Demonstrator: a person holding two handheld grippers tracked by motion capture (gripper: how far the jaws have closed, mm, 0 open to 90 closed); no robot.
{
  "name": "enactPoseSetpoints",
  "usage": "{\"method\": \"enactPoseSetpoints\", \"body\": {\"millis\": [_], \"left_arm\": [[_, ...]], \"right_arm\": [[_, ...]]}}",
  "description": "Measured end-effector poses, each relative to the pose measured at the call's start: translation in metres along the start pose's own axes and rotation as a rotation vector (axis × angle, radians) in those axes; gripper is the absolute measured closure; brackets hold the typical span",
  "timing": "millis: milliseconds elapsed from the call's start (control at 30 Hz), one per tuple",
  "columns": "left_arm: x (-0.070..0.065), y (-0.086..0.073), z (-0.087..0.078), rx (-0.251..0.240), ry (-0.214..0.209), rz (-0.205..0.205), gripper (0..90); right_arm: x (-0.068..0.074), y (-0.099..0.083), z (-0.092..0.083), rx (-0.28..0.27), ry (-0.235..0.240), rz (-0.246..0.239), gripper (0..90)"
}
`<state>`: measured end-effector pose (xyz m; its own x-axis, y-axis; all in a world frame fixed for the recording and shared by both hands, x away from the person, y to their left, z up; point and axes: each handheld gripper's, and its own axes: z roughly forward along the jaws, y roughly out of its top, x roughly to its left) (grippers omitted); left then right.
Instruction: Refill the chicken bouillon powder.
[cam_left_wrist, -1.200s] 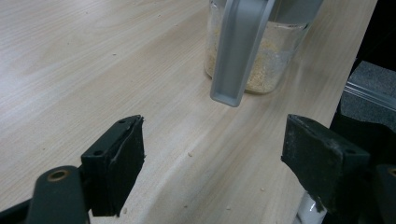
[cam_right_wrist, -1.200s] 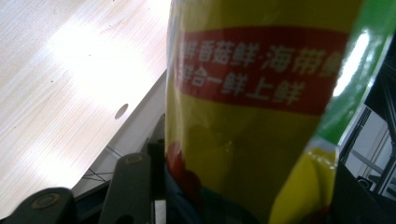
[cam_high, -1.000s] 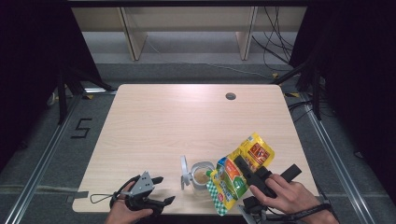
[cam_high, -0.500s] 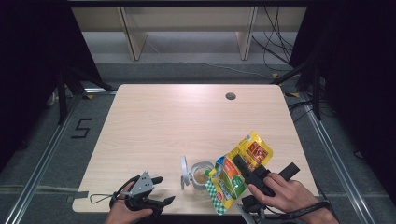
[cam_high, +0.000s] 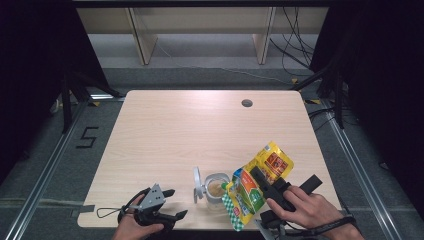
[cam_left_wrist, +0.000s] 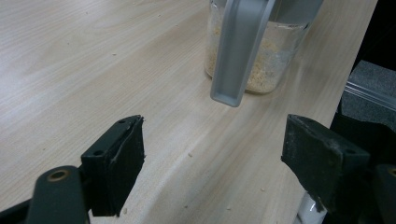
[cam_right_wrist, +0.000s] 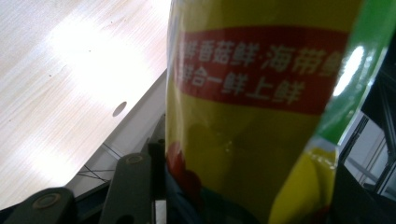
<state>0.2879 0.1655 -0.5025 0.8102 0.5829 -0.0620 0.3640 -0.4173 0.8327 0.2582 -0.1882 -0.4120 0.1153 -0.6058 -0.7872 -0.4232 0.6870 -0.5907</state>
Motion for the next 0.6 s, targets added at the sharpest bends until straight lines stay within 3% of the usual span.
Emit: {"method": "enactPoseSetpoints", "body": {"millis": [67, 167, 233, 300, 333, 600], "left_arm": [[-0.0010, 0.0004, -0.0011, -0.001, -0.021, -0.016, 20.6], [0.0007, 0.0001, -0.0009, 0.008, 0.003, 0.002, 20.6], [-0.0004, 0.0005, -0.0015, 0.004, -0.014, -0.011, 20.6], [-0.0006, 0.0005, -0.0013, 0.001, -0.019, -0.011, 20.6], [-0.0006, 0.0005, -0.0012, 0.002, -0.017, -0.010, 20.6], [-0.0010, 0.0004, -0.0009, -0.002, -0.021, -0.015, 20.6]], "right_arm": [[-0.0011, 0.0004, 0.0006, -0.008, -0.002, -0.008, 55.4], [-0.0014, 0.0008, 0.0015, -0.009, 0.001, -0.002, 58.1], [-0.0009, 0.0006, 0.0015, -0.007, 0.002, 0.002, 58.5], [-0.0034, 0.0002, 0.0019, -0.008, 0.009, -0.039, 58.5], [-0.0013, 0.0009, 0.0022, -0.009, -0.006, -0.002, 58.5], [-0.0029, 0.0008, 0.0023, -0.018, -0.002, -0.011, 58.6]]}}
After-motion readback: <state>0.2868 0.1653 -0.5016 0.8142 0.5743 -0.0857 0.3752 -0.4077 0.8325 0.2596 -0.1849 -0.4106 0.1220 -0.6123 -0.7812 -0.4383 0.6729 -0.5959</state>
